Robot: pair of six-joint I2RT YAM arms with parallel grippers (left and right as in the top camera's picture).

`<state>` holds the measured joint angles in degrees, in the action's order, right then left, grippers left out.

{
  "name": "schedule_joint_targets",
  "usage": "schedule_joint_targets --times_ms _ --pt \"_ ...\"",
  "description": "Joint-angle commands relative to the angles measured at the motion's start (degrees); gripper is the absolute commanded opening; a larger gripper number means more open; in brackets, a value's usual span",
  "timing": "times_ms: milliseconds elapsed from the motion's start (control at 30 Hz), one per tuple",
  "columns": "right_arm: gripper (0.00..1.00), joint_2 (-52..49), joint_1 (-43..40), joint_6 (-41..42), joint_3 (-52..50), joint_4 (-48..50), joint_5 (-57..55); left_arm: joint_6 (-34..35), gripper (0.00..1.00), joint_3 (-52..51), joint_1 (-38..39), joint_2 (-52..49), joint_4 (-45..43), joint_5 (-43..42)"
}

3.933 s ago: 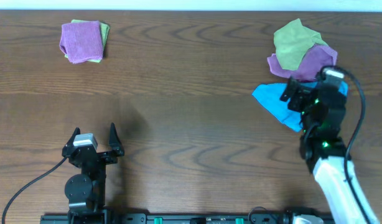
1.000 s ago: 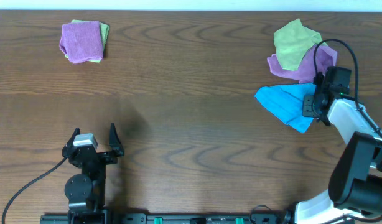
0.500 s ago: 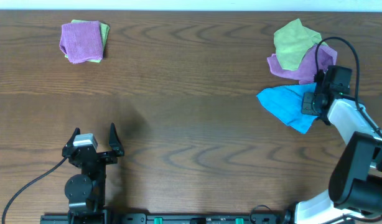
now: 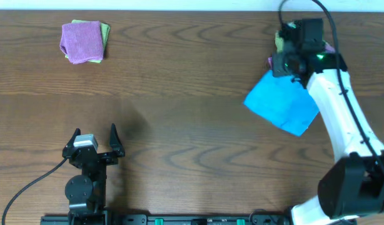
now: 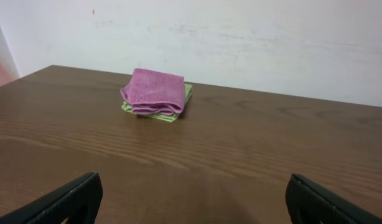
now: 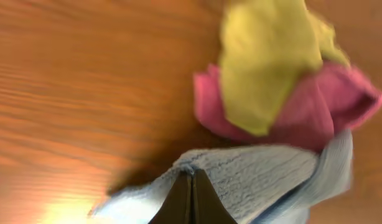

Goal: Fold the cloth
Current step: 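Lift the blue cloth with the right gripper and carry it left to center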

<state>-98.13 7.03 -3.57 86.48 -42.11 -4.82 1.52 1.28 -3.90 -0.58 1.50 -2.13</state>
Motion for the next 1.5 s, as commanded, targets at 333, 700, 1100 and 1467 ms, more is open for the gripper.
schedule_joint_targets --times_ms 333,700,1100,1467 --pt "0.01 5.53 22.4 -3.78 11.74 -12.94 0.79 0.2 0.95 -1.03 0.28 0.31 2.82 0.66" --pt "0.01 18.36 36.94 -3.76 11.74 -19.23 5.38 0.2 0.95 -1.01 0.28 0.31 2.82 0.66" --pt "0.01 11.72 35.41 -6.69 11.72 -12.15 4.52 0.2 0.95 -1.03 0.28 0.31 2.82 0.66" --pt "0.99 -5.05 21.35 -3.5 11.72 8.59 3.65 0.2 0.95 -1.01 0.28 0.31 2.82 0.66"
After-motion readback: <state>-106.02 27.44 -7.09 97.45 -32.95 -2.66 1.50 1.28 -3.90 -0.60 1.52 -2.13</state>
